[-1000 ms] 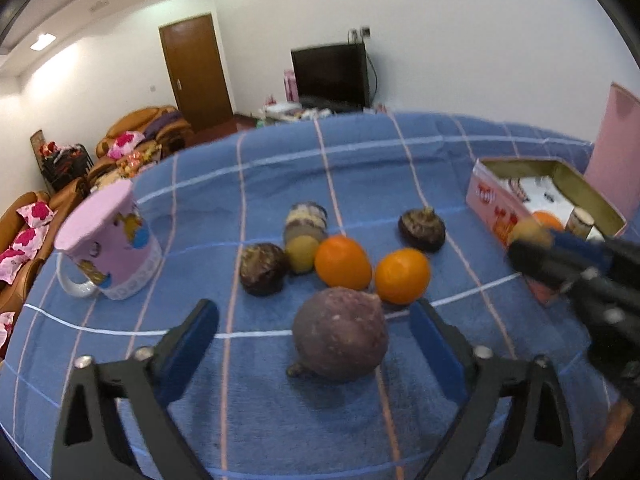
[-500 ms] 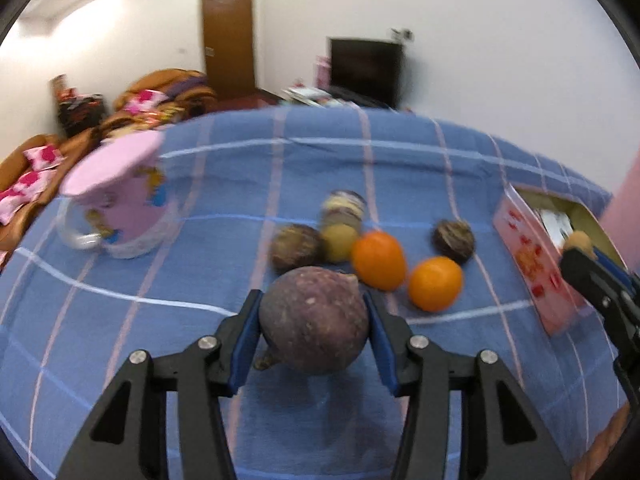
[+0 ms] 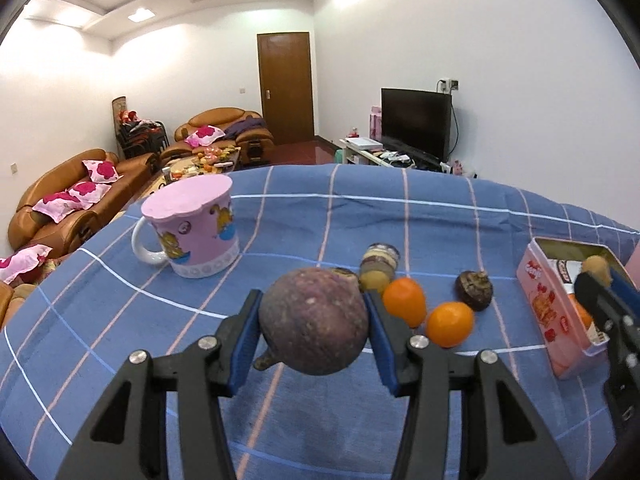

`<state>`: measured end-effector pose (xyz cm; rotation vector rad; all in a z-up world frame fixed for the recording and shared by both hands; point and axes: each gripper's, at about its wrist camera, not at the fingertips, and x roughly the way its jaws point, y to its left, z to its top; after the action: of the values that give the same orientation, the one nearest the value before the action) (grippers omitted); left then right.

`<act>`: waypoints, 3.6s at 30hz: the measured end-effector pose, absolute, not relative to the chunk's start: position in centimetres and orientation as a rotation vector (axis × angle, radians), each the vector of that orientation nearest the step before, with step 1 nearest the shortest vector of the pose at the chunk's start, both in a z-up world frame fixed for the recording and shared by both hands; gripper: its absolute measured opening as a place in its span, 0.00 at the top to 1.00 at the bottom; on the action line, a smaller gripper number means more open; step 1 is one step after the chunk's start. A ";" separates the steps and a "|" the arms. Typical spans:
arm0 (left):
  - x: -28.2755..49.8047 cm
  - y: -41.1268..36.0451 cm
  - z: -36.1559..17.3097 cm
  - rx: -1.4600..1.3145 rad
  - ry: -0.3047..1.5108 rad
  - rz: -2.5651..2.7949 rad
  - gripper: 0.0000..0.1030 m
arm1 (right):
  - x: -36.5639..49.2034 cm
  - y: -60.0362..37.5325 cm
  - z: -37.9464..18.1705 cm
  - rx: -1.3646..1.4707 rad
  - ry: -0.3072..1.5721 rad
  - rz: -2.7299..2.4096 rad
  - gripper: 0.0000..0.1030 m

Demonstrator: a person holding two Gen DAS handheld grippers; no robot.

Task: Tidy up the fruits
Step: 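Lift the lime with the right gripper while the left gripper grasps the purple fruit, then carry the lime and purple fruit into the tin with both grippers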

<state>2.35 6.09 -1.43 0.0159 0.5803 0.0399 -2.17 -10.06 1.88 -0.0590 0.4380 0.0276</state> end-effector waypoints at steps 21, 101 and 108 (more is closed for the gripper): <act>0.8 -0.5 -1.4 0.067 0.570 -0.023 0.49 | -3.4 -15.2 1.8 -0.050 0.460 0.003 0.73; 5.7 -18.4 -1.4 0.079 0.658 -0.253 0.40 | 1.8 -31.1 0.0 0.041 0.644 -0.046 0.53; 4.3 -17.8 -0.5 0.090 0.574 -0.210 0.17 | 0.6 -32.4 0.8 0.132 0.565 -0.050 0.51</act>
<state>4.28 -17.78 -0.55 0.0902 0.5736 -0.2100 0.63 -32.43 0.77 0.1316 0.5654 -0.0503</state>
